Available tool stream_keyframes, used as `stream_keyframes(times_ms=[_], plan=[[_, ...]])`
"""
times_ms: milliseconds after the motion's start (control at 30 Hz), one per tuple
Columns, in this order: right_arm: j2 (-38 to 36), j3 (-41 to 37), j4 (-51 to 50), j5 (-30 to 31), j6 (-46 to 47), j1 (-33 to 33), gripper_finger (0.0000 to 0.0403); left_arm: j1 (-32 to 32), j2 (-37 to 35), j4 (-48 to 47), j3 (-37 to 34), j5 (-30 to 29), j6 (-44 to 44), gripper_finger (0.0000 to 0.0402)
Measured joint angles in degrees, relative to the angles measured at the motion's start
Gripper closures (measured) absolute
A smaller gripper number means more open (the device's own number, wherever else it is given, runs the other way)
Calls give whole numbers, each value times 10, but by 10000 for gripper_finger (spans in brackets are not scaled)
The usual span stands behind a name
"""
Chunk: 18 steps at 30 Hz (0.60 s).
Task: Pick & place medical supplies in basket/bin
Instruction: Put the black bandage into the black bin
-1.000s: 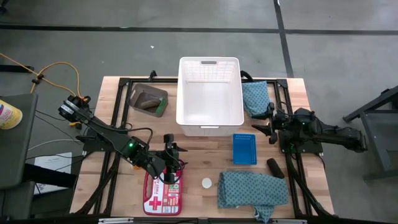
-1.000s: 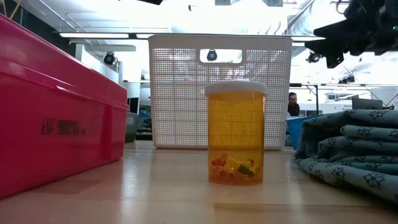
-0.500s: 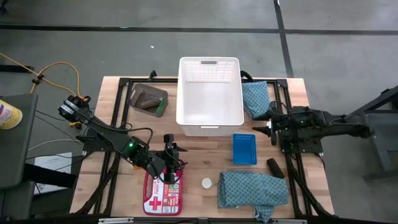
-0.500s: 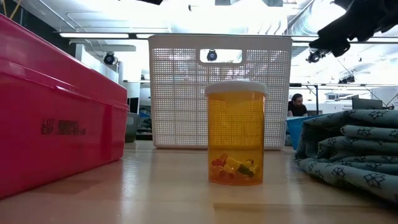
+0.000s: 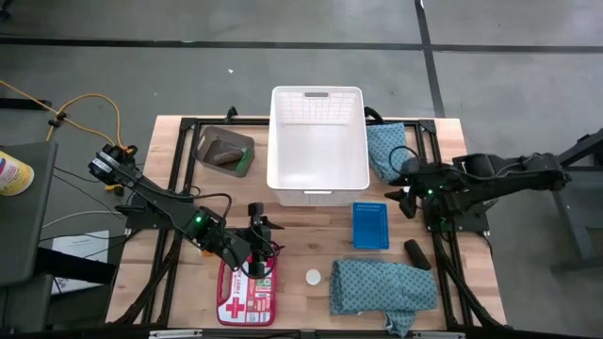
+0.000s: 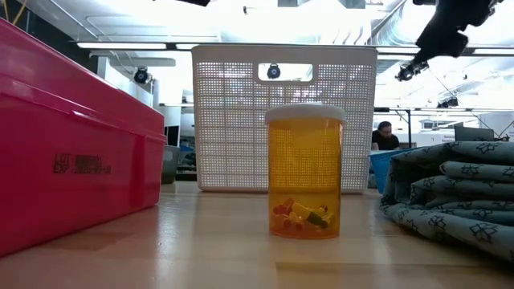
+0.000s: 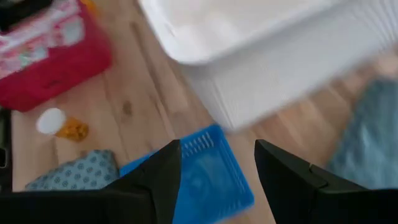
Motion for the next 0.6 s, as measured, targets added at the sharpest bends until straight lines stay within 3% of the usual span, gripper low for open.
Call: stream_keyframes(times_ms=[167, 367, 600], plan=[[41, 40, -100, -18, 117, 2, 211, 0, 0, 0, 0, 0, 0, 186], [71, 45, -186, -114, 250, 2, 211, 0, 0, 0, 0, 0, 0, 186], [91, 45, -248, -140, 310, 3, 211, 0, 0, 0, 0, 0, 0, 186]])
